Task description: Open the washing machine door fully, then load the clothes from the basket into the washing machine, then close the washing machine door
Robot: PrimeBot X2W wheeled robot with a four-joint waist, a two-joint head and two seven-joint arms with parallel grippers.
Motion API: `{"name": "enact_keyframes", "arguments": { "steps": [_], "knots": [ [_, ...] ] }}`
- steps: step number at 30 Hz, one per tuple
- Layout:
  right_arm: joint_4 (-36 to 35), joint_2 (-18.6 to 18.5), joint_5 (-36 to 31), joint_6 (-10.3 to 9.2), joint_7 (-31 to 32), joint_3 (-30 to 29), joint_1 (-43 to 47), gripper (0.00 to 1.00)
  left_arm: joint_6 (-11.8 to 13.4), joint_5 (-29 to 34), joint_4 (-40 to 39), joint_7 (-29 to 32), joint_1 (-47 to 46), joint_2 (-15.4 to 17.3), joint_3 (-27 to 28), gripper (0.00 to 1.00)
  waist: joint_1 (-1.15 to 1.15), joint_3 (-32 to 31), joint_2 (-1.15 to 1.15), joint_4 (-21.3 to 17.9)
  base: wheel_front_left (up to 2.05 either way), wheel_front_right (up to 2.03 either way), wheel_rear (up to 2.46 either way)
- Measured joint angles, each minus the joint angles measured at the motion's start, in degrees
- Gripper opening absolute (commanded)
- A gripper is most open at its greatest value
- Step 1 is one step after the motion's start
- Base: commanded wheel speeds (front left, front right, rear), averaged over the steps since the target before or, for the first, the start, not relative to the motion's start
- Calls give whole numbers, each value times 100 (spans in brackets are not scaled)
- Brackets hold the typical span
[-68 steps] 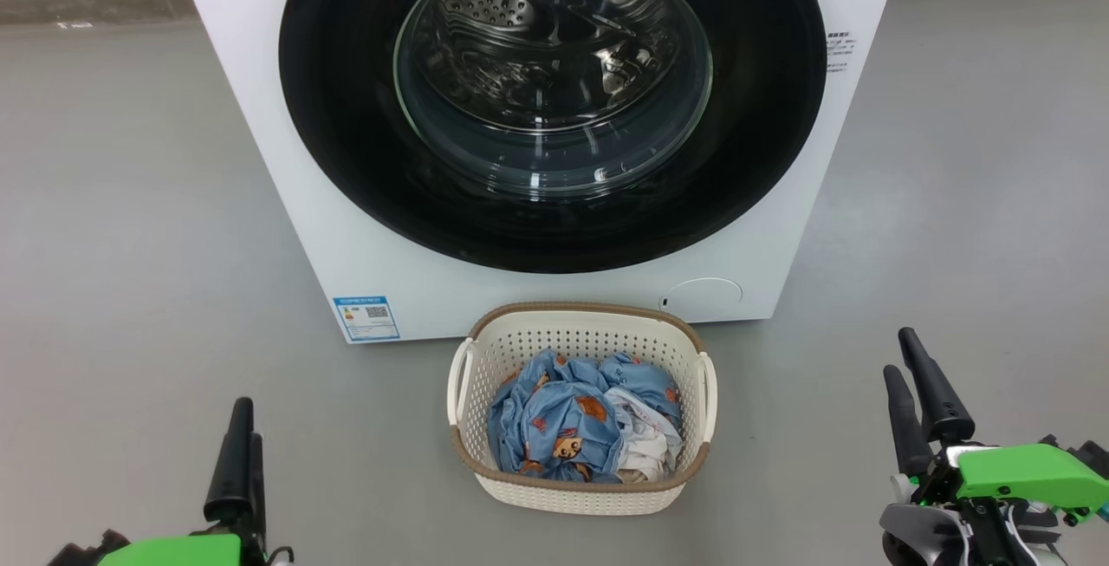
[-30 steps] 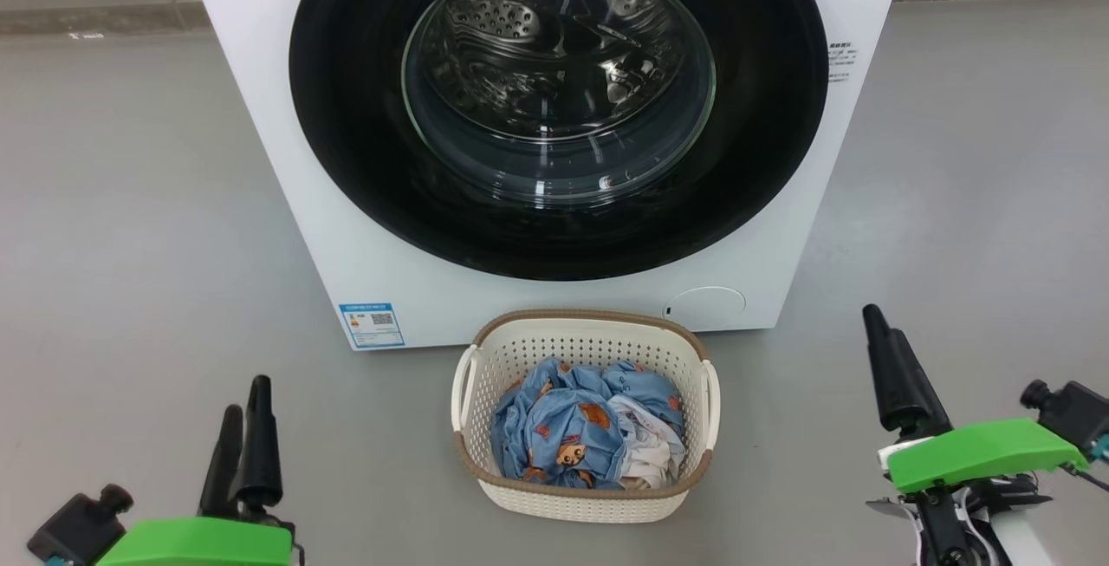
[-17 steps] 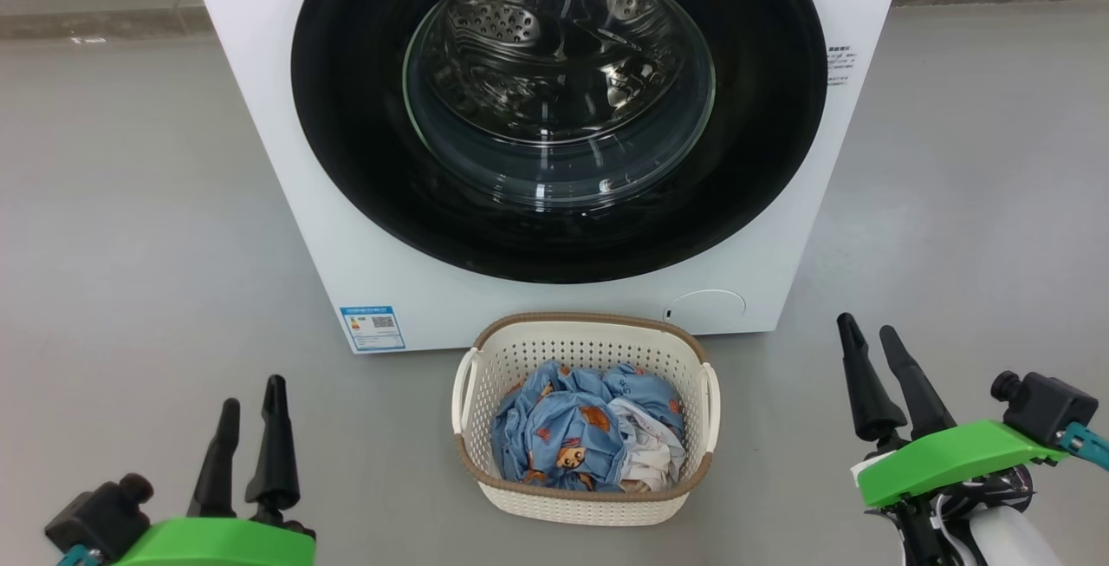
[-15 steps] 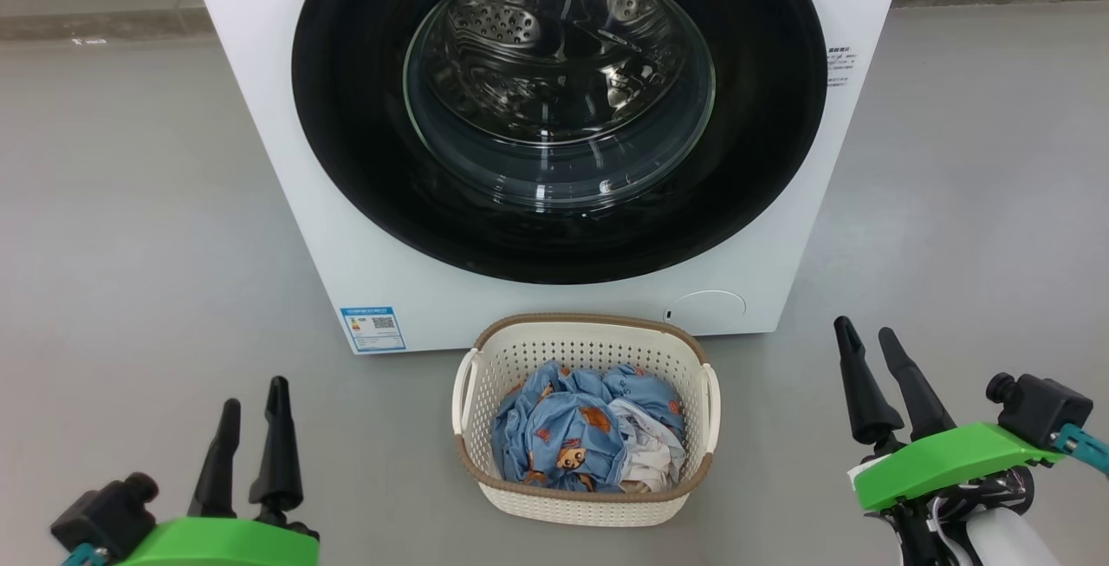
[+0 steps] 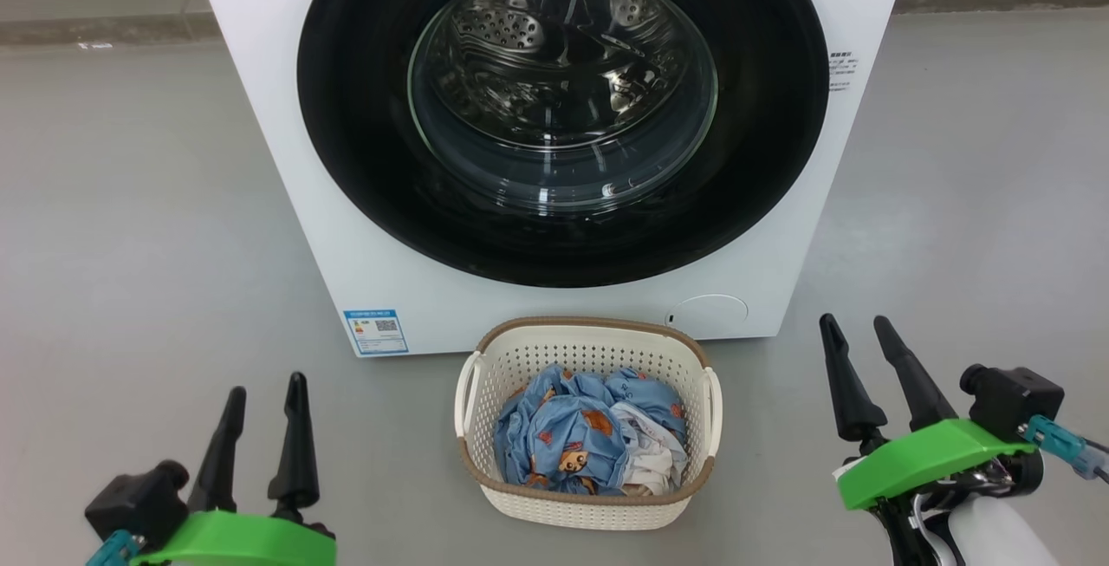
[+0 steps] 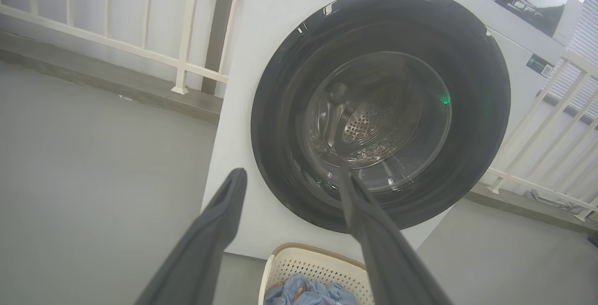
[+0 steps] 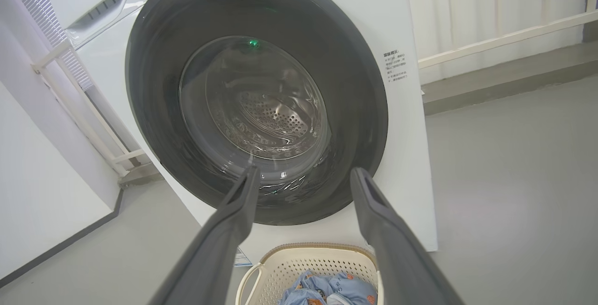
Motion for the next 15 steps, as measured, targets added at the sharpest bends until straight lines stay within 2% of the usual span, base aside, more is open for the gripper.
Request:
{"name": "enact_keyframes", "arguments": {
  "steps": [15],
  "knots": [
    [254, -4, -862, 0, -248, 189, -125, 100, 8, 892, 180, -269, -159, -1, -83, 100, 0, -37, 0, 2, 0, 0, 0]
  ]
}}
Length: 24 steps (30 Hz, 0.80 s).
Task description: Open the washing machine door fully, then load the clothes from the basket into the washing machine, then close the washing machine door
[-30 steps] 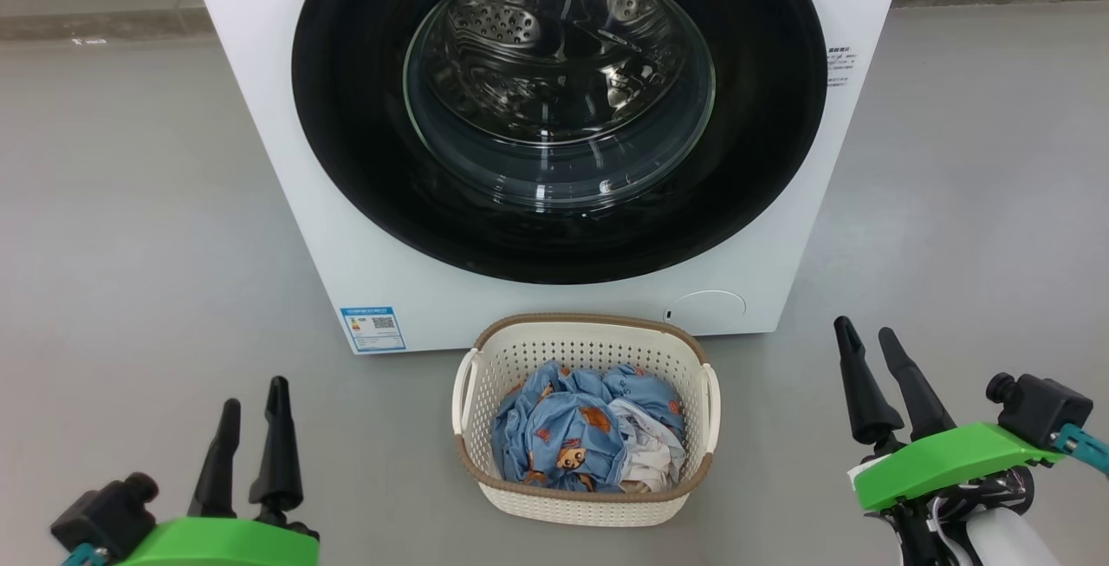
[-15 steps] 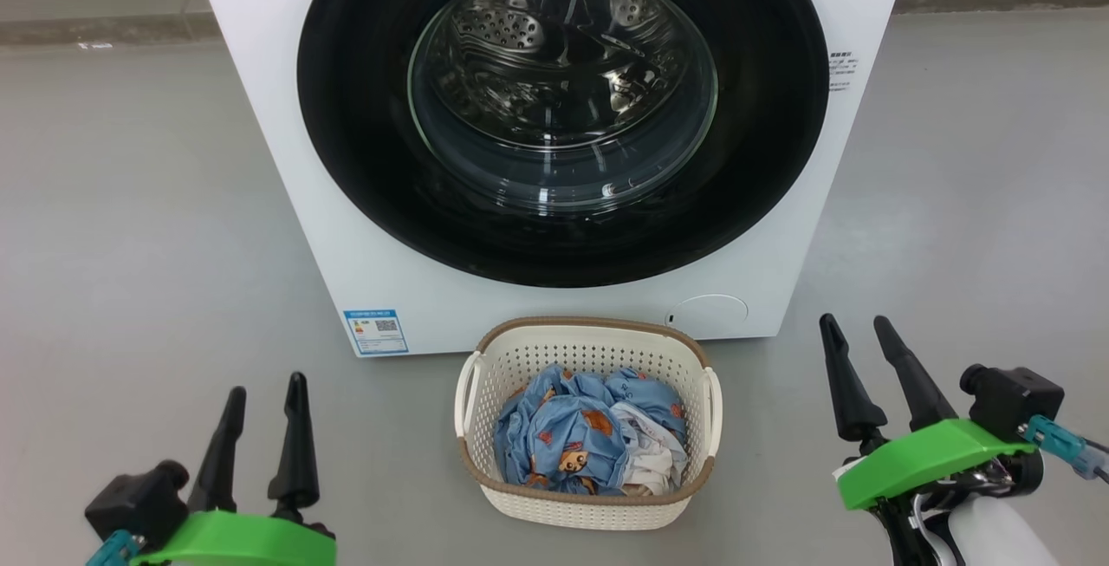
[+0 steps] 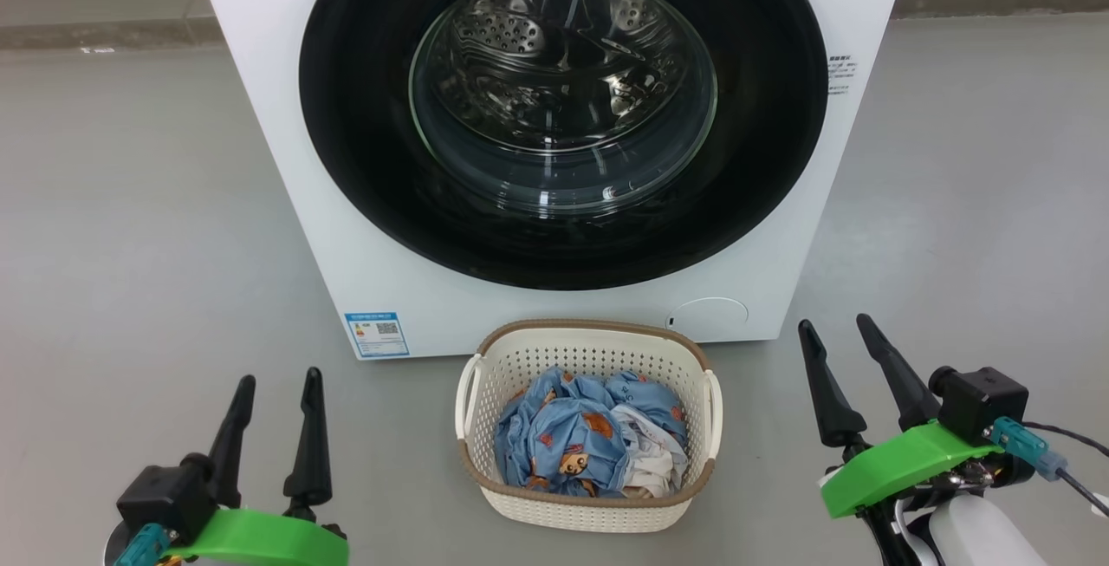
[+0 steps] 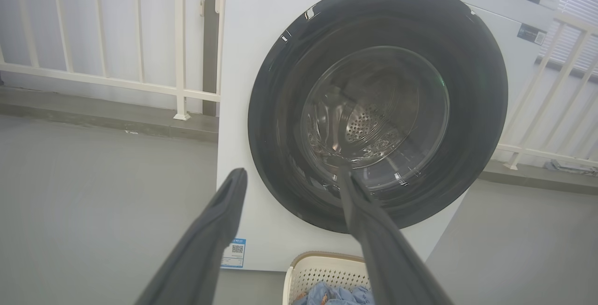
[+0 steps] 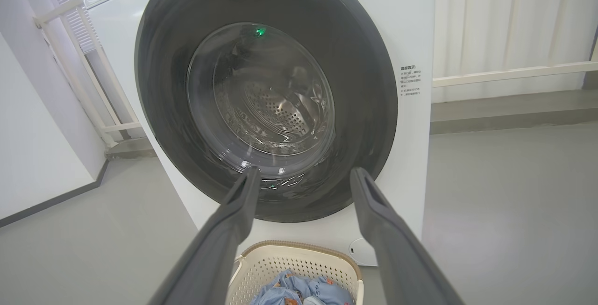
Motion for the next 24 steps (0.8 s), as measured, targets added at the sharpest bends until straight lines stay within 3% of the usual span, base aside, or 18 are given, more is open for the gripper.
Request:
{"name": "enact_keyframes", "arguments": {
  "steps": [24],
  "knots": [
    [124, -2, -9, 0, -1, 18, -58, 100, 52, 105, 13, -8, 2, -1, 62, 100, 0, 31, 0, 3, 0, 0, 0]
  ]
}}
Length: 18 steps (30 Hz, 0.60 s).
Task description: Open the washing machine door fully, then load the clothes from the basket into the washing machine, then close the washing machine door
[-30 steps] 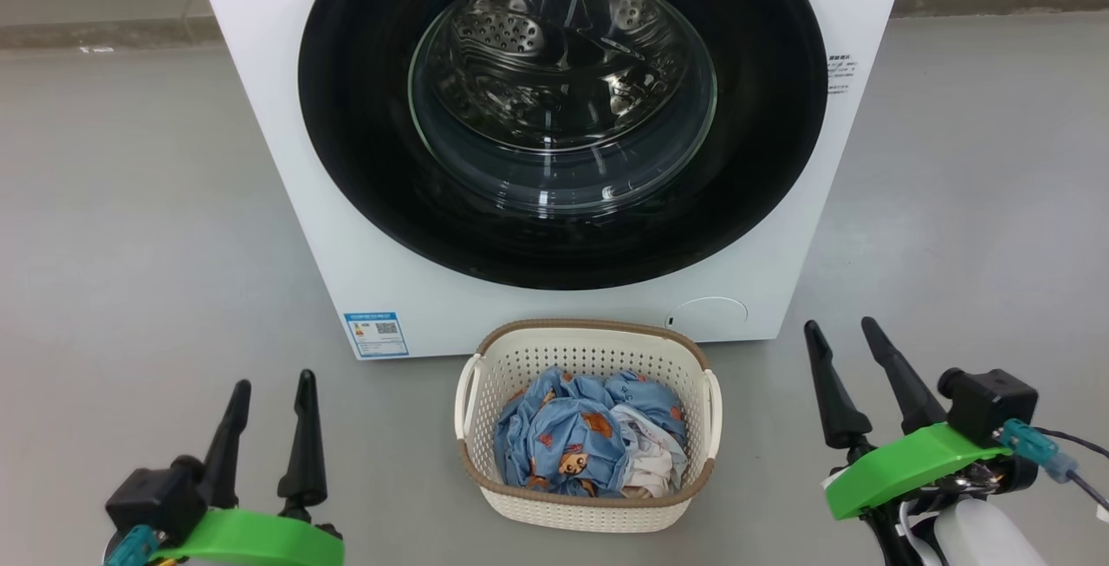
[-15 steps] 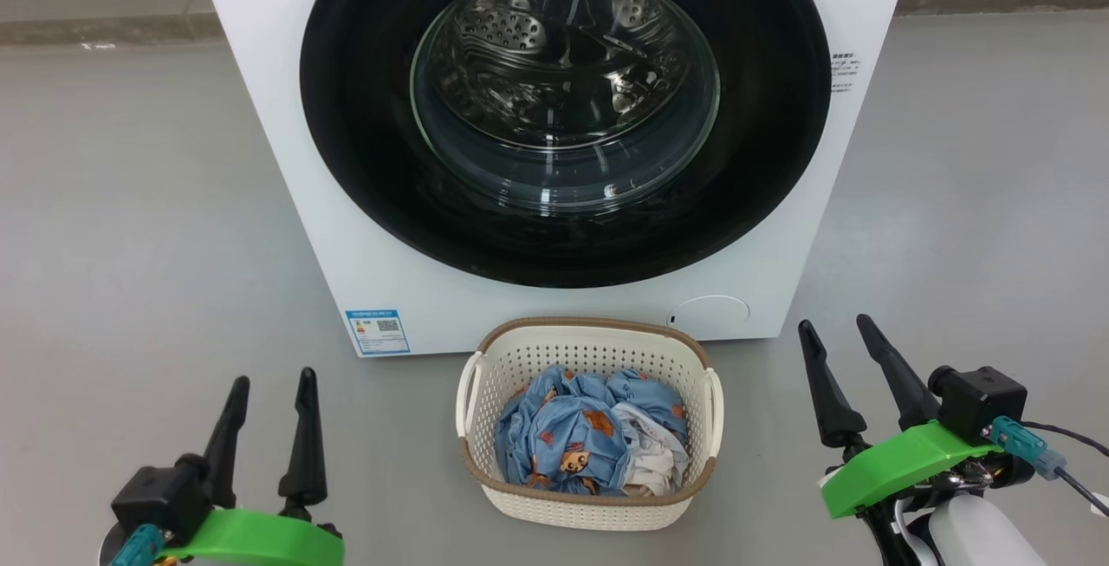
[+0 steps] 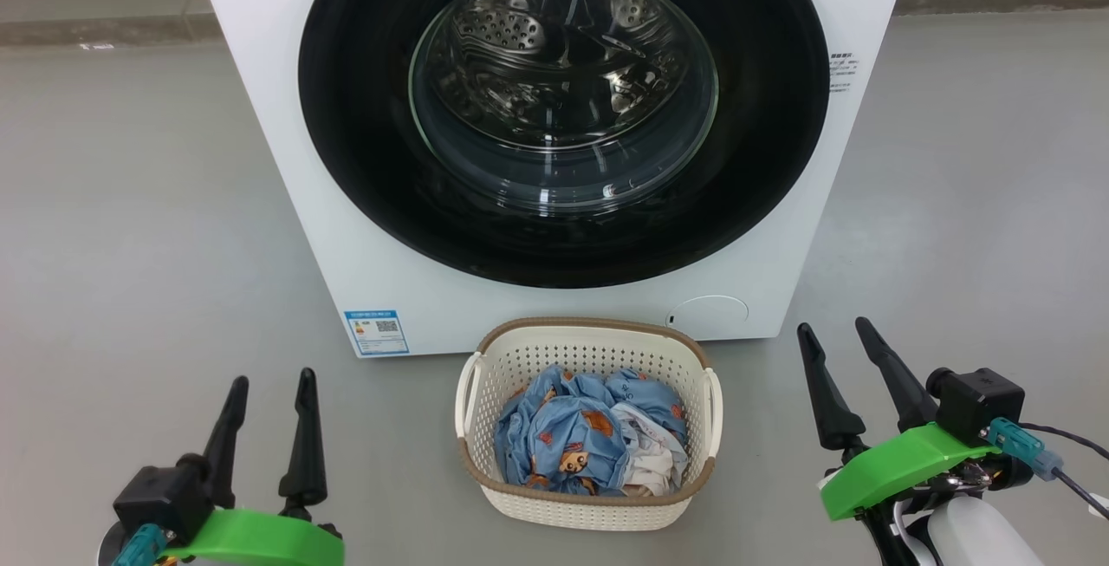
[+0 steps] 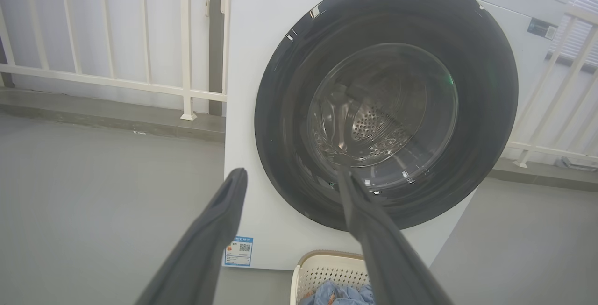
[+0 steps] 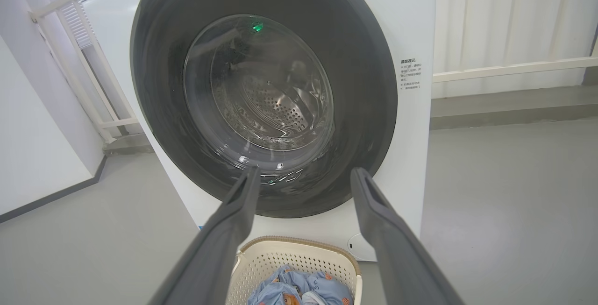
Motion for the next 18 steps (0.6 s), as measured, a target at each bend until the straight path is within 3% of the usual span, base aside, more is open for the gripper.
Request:
{"name": "enact_keyframes", "arguments": {
  "steps": [18],
  "knots": [
    [91, -58, 25, 0, 0, 160, -116, 100, 43, 0, -41, -9, 4, 3, 1, 100, 0, -11, 0, -20, 0, 0, 0]
  ]
}}
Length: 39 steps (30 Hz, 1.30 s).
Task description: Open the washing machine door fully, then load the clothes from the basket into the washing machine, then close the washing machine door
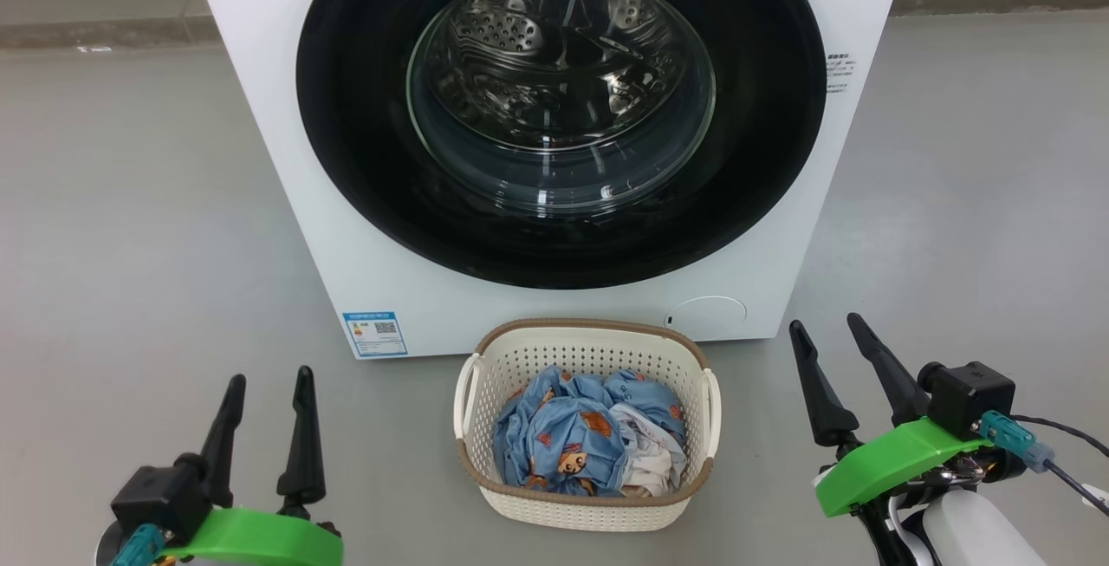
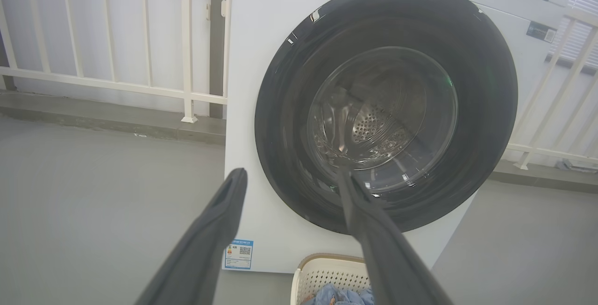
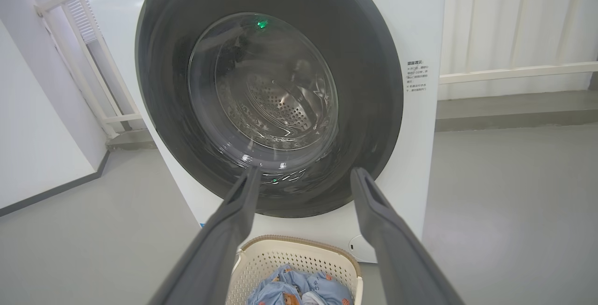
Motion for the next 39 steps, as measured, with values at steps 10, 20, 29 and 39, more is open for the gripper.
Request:
{"name": "enact_keyframes", "arguments": {
  "steps": [10, 20, 29, 39],
  "knots": [
    [20, -5, 15, 0, 0, 5, -1, 100, 48, 1, 0, 0, 0, 25, -49, 100, 0, 7, 0, -9, 3, 3, -5],
    [23, -1, 15, 0, 0, 4, -2, 100, 100, 1, 0, 0, 0, 78, -89, 100, 0, 19, 0, 0, 59, 59, -117],
    [24, 7, 15, 0, 0, 1, -3, 100, 108, -7, 1, 1, 0, 142, -124, 100, 0, 16, 0, -9, 116, 116, -232],
    [25, 2, 15, 0, 0, -8, -3, 100, 37, -141, -26, 1, 1, 137, -151, 100, 0, 23, 0, -26, 99, 99, -197]
  ]
}}
